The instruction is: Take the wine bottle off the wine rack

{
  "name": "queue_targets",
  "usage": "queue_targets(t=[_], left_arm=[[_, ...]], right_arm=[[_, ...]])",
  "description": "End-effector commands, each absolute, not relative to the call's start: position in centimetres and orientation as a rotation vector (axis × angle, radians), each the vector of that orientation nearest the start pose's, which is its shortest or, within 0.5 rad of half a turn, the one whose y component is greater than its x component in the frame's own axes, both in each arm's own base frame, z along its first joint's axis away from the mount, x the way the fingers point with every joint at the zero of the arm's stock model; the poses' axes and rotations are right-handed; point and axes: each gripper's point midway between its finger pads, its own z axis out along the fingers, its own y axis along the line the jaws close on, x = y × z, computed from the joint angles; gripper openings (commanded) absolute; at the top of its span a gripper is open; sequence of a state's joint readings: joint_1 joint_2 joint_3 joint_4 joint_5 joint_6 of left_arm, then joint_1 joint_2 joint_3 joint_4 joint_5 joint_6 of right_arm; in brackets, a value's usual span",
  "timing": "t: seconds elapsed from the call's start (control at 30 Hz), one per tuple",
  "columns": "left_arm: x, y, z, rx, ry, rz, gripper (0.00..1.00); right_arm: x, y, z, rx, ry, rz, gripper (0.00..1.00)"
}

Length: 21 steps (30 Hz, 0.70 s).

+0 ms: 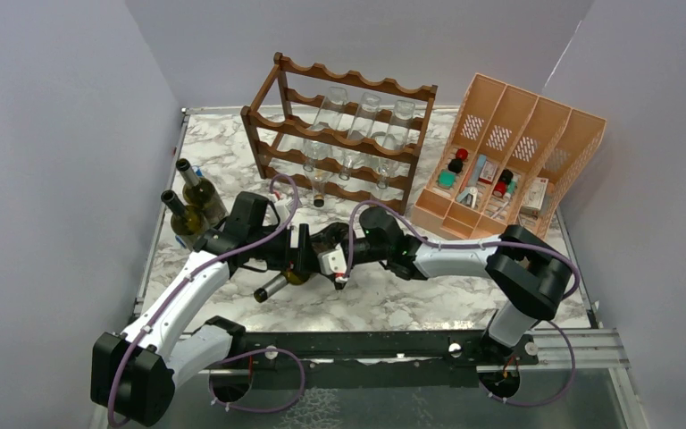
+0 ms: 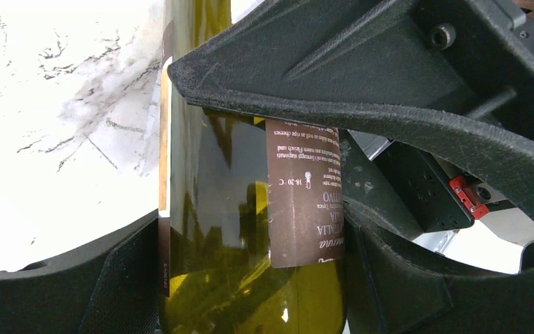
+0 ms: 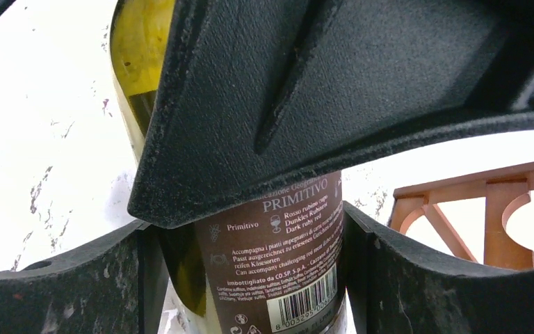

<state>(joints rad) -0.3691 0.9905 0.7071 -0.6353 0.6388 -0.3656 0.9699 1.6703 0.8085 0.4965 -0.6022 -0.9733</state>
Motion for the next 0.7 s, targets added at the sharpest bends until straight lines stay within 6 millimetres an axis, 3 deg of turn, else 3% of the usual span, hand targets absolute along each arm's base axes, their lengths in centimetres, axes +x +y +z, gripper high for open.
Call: queue_targets(t=[0.0,0.2,0.47,0.57,0.67], left_arm=[[18.0,-20.1,17.2,0.344,2.394,-1.147,0.71],[18.5,-19.8,18.2,0.339,2.366,-1.108,0.98],[20.3,-18.1,20.6,0.301,2.283,-0.93,0.99],[21.6,-16.5,22.9,0.249,2.189,-0.798,0.99],[22.6,-14.9,26.7,0.205,2.051,-0.693,0.99]], right_arm=[[20.0,42.8,12.4,-1.704,0.756,0.629,0.7],[19.8,42.3,12.1,-1.653,0.795,0.652,0.64],[20.2,41.2,11.8,-1.538,0.878,0.647,0.56],[20.5,40.6,12.3,-1.455,0.925,0.662,0.54],[20.6,39.8,12.7,-1.379,0.964,0.689,0.54]])
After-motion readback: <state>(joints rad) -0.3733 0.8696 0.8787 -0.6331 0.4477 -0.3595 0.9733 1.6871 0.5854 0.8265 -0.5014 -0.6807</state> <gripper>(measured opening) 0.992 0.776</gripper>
